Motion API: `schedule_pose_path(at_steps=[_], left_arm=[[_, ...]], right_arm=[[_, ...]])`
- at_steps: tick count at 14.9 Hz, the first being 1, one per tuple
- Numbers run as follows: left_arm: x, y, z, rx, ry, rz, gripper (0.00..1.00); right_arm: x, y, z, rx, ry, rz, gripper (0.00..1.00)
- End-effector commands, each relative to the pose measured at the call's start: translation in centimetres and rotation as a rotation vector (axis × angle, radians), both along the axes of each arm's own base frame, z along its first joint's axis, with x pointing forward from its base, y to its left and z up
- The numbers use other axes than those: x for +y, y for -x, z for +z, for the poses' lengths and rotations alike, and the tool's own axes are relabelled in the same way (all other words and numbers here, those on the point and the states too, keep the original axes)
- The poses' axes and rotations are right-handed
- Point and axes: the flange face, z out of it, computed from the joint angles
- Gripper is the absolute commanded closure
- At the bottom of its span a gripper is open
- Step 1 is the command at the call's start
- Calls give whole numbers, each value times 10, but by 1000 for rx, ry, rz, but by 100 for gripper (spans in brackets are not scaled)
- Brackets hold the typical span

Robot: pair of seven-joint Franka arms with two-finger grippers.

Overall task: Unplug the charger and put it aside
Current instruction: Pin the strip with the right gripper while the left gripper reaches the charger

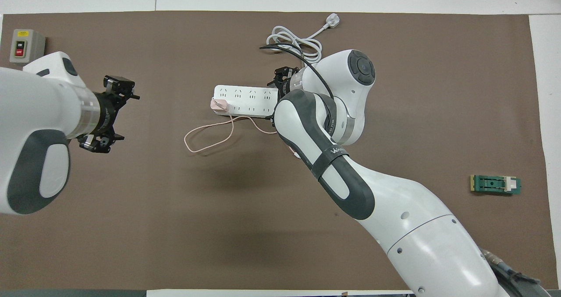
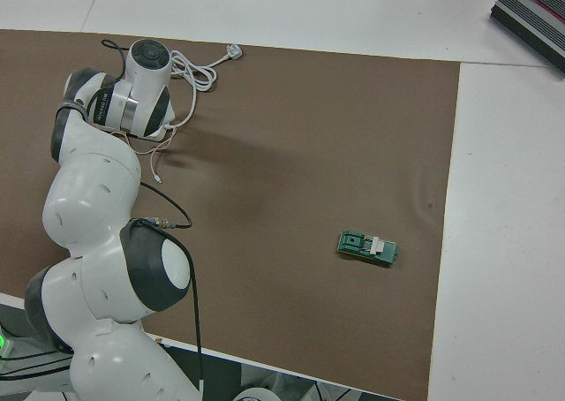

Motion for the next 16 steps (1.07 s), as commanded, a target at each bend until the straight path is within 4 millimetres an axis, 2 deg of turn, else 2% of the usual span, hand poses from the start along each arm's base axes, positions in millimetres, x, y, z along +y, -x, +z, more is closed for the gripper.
schedule_pose_path(at_steps=[1, 4, 5, 7, 11, 12, 13, 14, 16], left_arm=[[-42, -39, -21, 47, -1, 194, 0], [-87, -56, -42, 81, 40, 314, 0], [-92, -56, -43, 102, 65, 329, 0], [-111, -59, -61, 168, 69, 348, 0], [-120, -58, -66, 195, 84, 404, 0], [-129, -58, -82, 225, 70, 399, 0], [-141, -67, -96, 240, 57, 396, 0], [-145, -78, -99, 231, 60, 396, 0], [-145, -80, -102, 219, 53, 391, 0]], right_arm=[[-4, 2, -10, -29, 4, 35, 0], [-5, 4, -16, -33, 11, 31, 0], [-3, 6, -17, -39, 13, 45, 0], [-7, 6, -21, -57, 24, 47, 0], [-10, 6, -23, -69, 27, 62, 0], [-12, 5, -24, -72, 27, 61, 0], [-14, 4, -23, -73, 27, 56, 0], [-18, 1, -22, -73, 24, 48, 0], [-19, 1, -22, -71, 15, 37, 0]])
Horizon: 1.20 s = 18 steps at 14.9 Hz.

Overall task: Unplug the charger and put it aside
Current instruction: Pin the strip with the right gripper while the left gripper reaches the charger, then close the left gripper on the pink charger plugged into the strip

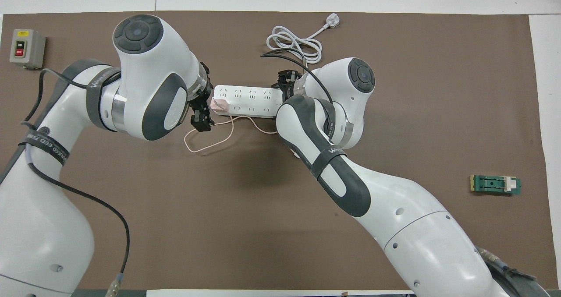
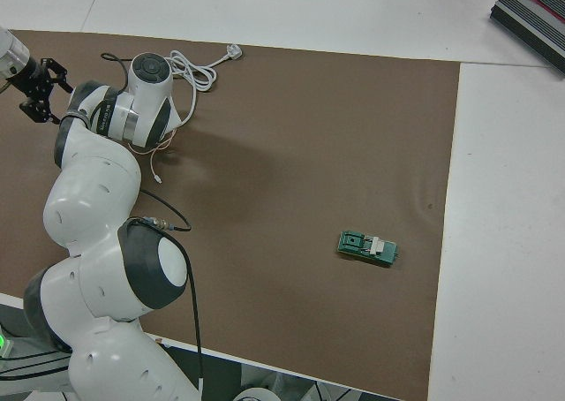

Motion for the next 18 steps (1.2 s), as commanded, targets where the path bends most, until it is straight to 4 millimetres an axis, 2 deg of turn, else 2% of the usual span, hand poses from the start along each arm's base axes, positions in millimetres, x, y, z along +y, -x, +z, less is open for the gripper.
schedule_pose_path(at_steps=[1, 4, 5, 6, 7, 8, 9, 11, 13, 18], left_arm=[[-7, -12, -8, 3, -32, -1, 0], [-7, -11, -15, -22, -45, -16, 0], [-10, -7, -20, -30, -59, -34, 0], [-11, -4, -26, -40, -63, -40, 0], [-12, -2, -32, -47, -59, -42, 0], [-12, 0, -32, -57, -55, -44, 0], [-13, 3, -37, -67, -51, -55, 0], [-16, 4, -41, -101, -36, -69, 0], [-16, 7, -43, -98, -37, -88, 0], [-10, 13, -52, -96, -55, -109, 8]], right_arm=[[-7, 0, -3, -11, -21, -13, 0], [-5, 1, -4, -10, -23, -14, 0], [-5, 0, -3, -9, -28, -18, 17], [-5, -1, -3, -7, -38, -26, 42], [-5, -1, -4, 2, -56, -42, 57], [-5, -1, -3, 5, -66, -50, 63], [-5, -1, -3, 5, -67, -51, 78], [-5, -1, -3, 7, -68, -52, 93], [-6, 0, -4, 6, -67, -51, 100], [-6, 0, -6, 4, -66, -44, 100]])
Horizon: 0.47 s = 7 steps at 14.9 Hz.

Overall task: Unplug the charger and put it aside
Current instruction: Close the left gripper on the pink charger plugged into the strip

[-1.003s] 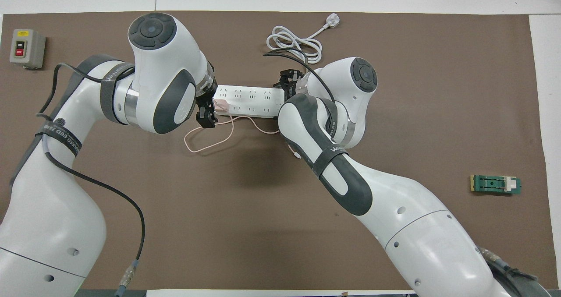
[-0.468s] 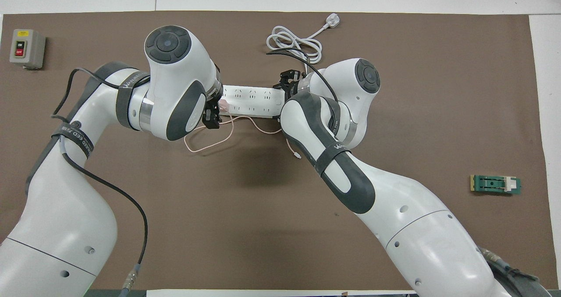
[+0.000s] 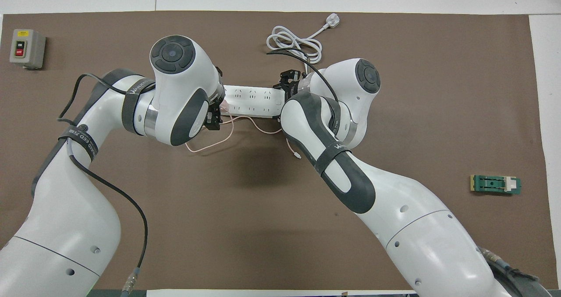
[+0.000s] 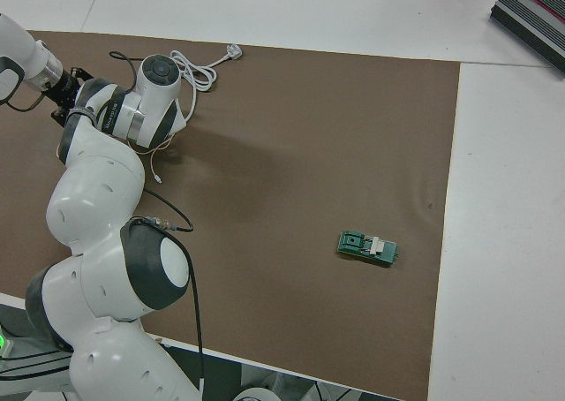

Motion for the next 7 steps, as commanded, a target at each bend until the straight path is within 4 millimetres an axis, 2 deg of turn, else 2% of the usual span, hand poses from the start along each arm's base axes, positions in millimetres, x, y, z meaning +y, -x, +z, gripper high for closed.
schedule_pose_path(at_steps=[1, 6, 7], left_arm=[[6, 13, -3, -18, -15, -22, 9], [7, 15, -6, -21, -13, -22, 20], [7, 14, -8, -22, -14, -23, 24]], right_arm=[[0, 0, -2, -13, -29, -20, 100], [0, 0, -2, -10, -29, -21, 100], [0, 0, -2, -13, -29, -20, 100]])
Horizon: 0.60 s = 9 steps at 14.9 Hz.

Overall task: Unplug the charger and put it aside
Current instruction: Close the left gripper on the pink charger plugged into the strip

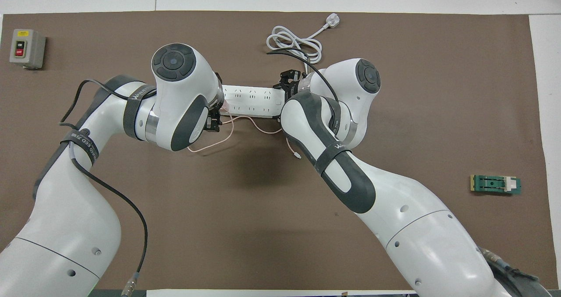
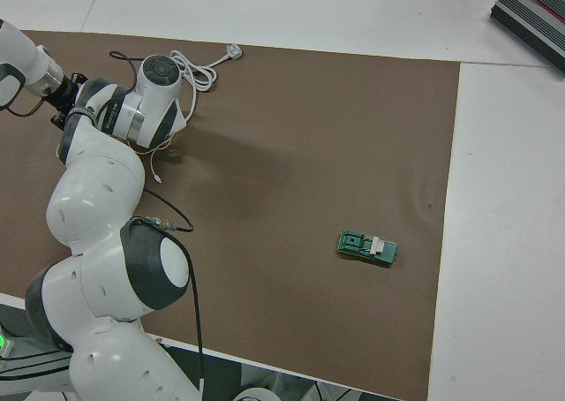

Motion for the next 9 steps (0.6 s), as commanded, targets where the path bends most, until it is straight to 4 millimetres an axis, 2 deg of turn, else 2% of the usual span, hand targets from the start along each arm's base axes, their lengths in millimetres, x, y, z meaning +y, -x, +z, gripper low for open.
schedule_pose_path(at_steps=[1, 2, 5, 9], left_arm=[[4, 7, 3, -24, -11, -17, 35], [3, 7, 3, -26, -11, -18, 48], [2, 5, 4, -49, -30, -44, 99], [1, 4, 4, -58, -27, -45, 100]], right_arm=[[0, 0, -1, -13, -28, -19, 100], [0, 0, -3, -11, -27, -20, 100], [0, 0, -3, -11, -27, -21, 100], [0, 0, -3, -11, -27, -20, 100]])
